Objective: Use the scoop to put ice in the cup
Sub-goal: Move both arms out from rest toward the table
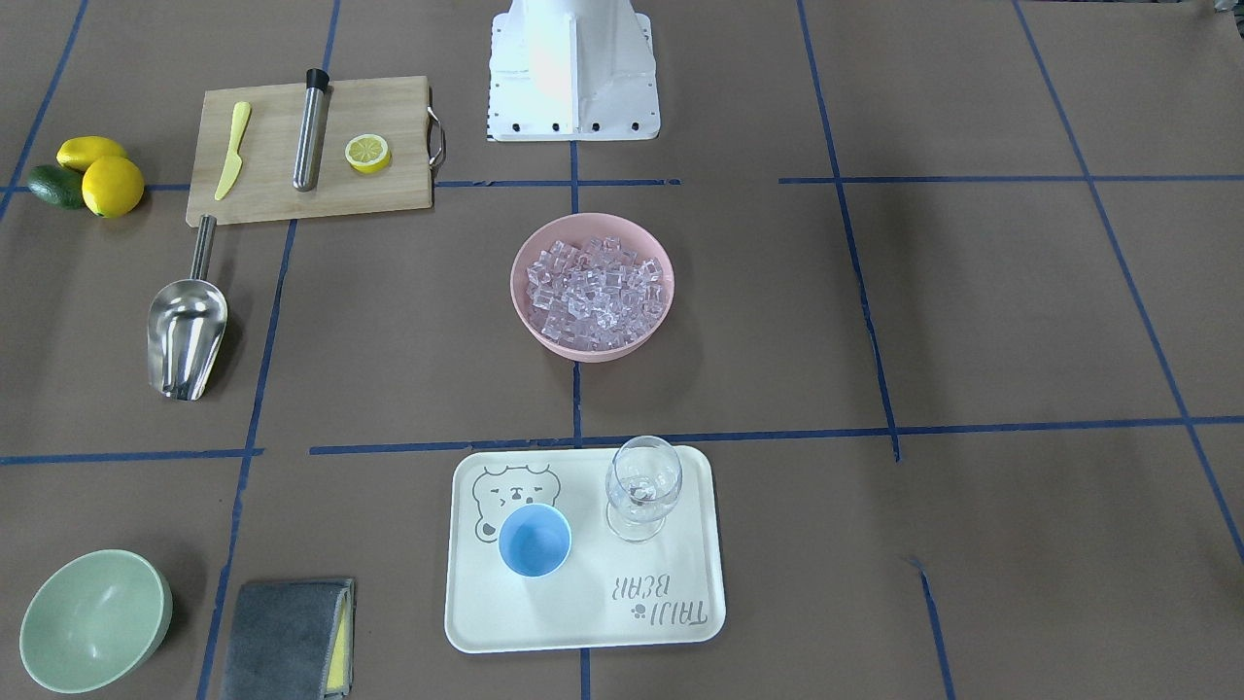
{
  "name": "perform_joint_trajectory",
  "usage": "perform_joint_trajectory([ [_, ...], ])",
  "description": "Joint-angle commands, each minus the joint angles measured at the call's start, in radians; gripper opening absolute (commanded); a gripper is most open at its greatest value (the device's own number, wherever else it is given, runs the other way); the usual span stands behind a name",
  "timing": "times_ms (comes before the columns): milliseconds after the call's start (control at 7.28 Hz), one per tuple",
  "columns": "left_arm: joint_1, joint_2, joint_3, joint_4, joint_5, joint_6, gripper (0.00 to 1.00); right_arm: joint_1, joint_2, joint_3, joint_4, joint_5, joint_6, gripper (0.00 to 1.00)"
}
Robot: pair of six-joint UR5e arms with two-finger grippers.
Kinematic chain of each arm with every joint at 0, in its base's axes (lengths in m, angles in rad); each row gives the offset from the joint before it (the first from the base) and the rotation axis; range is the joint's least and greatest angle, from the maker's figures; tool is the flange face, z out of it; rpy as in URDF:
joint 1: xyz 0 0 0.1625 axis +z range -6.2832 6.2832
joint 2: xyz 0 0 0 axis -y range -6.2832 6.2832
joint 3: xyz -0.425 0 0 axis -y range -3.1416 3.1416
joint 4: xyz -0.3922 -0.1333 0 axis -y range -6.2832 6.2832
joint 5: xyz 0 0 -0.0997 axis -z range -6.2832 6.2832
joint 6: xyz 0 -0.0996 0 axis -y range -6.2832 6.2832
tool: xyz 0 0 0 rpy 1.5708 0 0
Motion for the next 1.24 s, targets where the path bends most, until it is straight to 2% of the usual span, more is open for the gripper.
perform_joint_trajectory([
  [0, 0.0, -0.006, -0.003, -0.002, -0.003, 0.0, 1.0, 0.0, 0.005, 0.002, 0.0, -0.003, 0.0, 1.0],
  [275, 0.0, -0.032, -0.022, -0.027, -0.007, 0.003, 1.0, 0.0, 0.009, 0.012, 0.0, -0.002, 0.0, 1.0],
  [412, 0.002, -0.038, -0.054, -0.088, -0.007, 0.002, 1.0, 0.0, 0.012, 0.012, 0.002, -0.002, 0.0, 1.0],
  [550, 0.058, -0.055, -0.068, -0.148, -0.048, 0.002, 1.0, -0.002, 0.031, 0.02, 0.003, 0.001, 0.002, 1.0],
  [687, 0.165, -0.137, -0.069, -0.152, -0.062, 0.002, 1.0, -0.008, 0.046, 0.043, 0.003, 0.001, 0.055, 1.0],
  [824, 0.237, -0.206, -0.077, -0.158, -0.064, 0.003, 1.0, -0.041, 0.115, 0.052, -0.001, 0.004, 0.177, 1.0],
  [1099, 0.372, -0.303, -0.118, -0.187, -0.061, 0.002, 1.0, -0.086, 0.121, 0.049, 0.014, 0.018, 0.216, 1.0],
])
